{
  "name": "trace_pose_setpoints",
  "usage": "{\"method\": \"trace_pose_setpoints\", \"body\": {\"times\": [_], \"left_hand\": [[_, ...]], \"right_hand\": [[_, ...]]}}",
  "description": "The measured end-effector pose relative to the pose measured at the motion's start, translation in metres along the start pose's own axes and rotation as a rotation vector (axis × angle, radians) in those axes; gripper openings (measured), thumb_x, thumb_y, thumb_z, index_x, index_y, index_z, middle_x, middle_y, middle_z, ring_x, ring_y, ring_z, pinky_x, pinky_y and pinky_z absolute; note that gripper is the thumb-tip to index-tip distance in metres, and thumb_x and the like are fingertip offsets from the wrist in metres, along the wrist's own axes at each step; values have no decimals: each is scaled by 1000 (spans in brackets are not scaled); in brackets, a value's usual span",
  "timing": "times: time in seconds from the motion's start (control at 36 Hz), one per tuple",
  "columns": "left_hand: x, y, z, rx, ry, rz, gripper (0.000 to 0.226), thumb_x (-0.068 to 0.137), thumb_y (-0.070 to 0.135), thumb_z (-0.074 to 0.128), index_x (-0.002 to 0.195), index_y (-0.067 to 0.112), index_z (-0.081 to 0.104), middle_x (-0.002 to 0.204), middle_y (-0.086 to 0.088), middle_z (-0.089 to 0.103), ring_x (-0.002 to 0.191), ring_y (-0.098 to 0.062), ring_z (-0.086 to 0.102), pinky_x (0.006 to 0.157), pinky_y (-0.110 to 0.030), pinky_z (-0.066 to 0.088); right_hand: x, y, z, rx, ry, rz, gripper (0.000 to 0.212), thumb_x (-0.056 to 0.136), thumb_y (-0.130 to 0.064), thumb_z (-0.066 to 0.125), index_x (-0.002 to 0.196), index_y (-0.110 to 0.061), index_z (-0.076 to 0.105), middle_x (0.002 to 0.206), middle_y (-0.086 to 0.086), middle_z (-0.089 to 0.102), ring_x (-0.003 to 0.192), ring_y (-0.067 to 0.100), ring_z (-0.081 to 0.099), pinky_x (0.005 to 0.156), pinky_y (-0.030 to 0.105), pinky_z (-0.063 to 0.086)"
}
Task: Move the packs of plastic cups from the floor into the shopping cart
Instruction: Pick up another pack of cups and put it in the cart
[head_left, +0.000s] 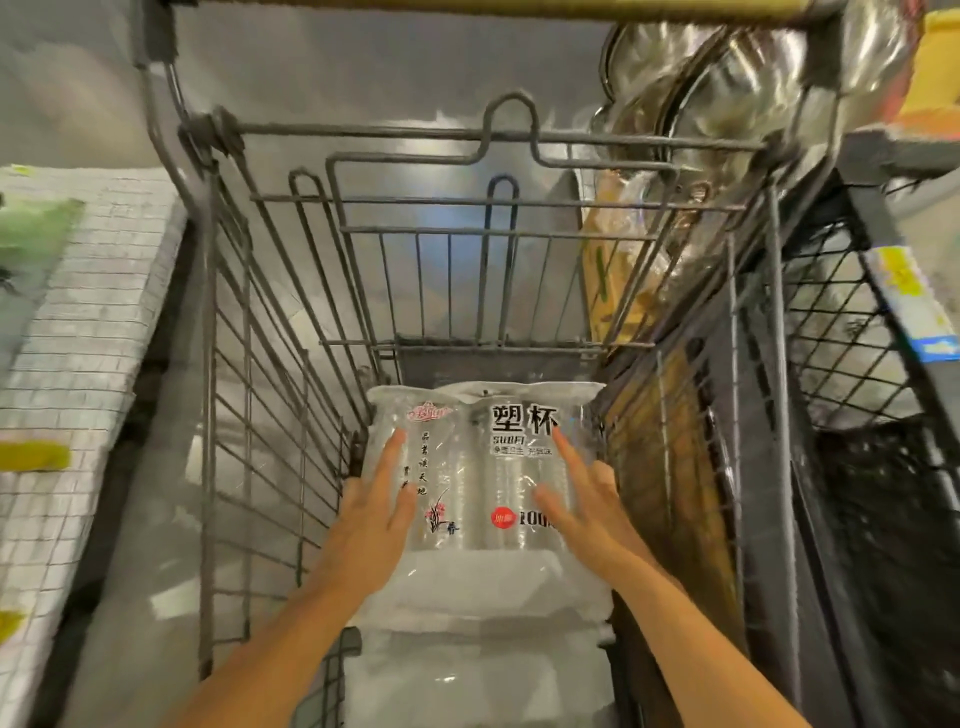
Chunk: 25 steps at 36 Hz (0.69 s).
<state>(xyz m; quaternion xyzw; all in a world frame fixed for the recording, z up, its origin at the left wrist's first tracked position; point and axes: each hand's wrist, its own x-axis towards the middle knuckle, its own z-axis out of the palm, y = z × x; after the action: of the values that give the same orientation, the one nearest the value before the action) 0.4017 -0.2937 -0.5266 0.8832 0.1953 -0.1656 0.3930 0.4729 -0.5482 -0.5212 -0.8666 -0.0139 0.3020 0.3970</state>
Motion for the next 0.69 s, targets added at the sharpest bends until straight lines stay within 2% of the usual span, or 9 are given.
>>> {"method": "trace_pose_setpoints", "body": {"times": [0.08,0.17,0.25,0.28,0.33,0.44,0.56,0.64,0.69], "left_hand": [[-1,8,-9,52,-46,-40,57,98,60,24,140,68,-14,143,-15,38,114,-27,51,101,-50,41],[-5,21,-24,109,-100,-94,60,99,59,29,142,66,-12,145,-12,23,109,-27,52,98,-45,43],[-10,43,-49,221,-142,-106,62,100,54,37,152,52,4,161,-9,4,141,-34,33,111,-49,35],[-12,54,-60,274,-149,-93,60,100,51,37,155,44,12,163,-8,6,144,-32,30,111,-47,35],[-20,85,-84,397,-134,-24,55,101,45,40,153,31,30,159,-7,26,139,-28,39,107,-41,40],[-43,158,-142,489,-60,134,37,98,40,47,130,23,59,127,-3,61,108,-20,62,88,-32,50],[-76,217,-194,513,19,273,28,97,41,48,116,24,60,111,-2,62,102,-25,62,80,-33,49],[-105,252,-225,573,62,342,46,99,44,44,140,23,50,135,-3,56,122,-21,54,99,-37,46],[-129,272,-242,585,96,382,50,100,44,43,146,25,44,143,-1,50,129,-20,49,103,-36,43]], "right_hand": [[-1,-10,-4,-84,-19,54,68,95,-65,46,143,-71,-1,167,3,-2,152,30,13,116,54,23],[-8,-25,-14,-168,-41,15,73,98,-60,45,150,-60,-5,168,7,0,154,32,0,119,52,18],[-20,-51,-34,-333,-9,-10,76,99,-56,47,152,-56,-8,167,11,-1,150,33,24,110,46,37],[-25,-61,-43,-404,25,-43,76,99,-55,47,154,-54,-5,167,10,2,148,33,28,108,44,40],[-33,-86,-66,-535,70,-123,73,99,-53,48,157,-46,4,166,9,15,144,31,35,104,43,47],[-59,-147,-122,-709,88,-183,69,98,-46,48,159,-35,15,153,7,40,133,31,46,98,44,49],[-100,-210,-172,-820,95,-210,60,99,-45,47,155,-32,28,146,7,47,124,33,53,96,47,50],[-129,-249,-202,-893,147,-252,55,99,-44,46,151,-29,35,140,8,51,120,33,56,92,46,52],[-150,-270,-218,-923,181,-274,54,99,-44,45,150,-26,36,141,8,51,120,32,55,92,45,52]]}}
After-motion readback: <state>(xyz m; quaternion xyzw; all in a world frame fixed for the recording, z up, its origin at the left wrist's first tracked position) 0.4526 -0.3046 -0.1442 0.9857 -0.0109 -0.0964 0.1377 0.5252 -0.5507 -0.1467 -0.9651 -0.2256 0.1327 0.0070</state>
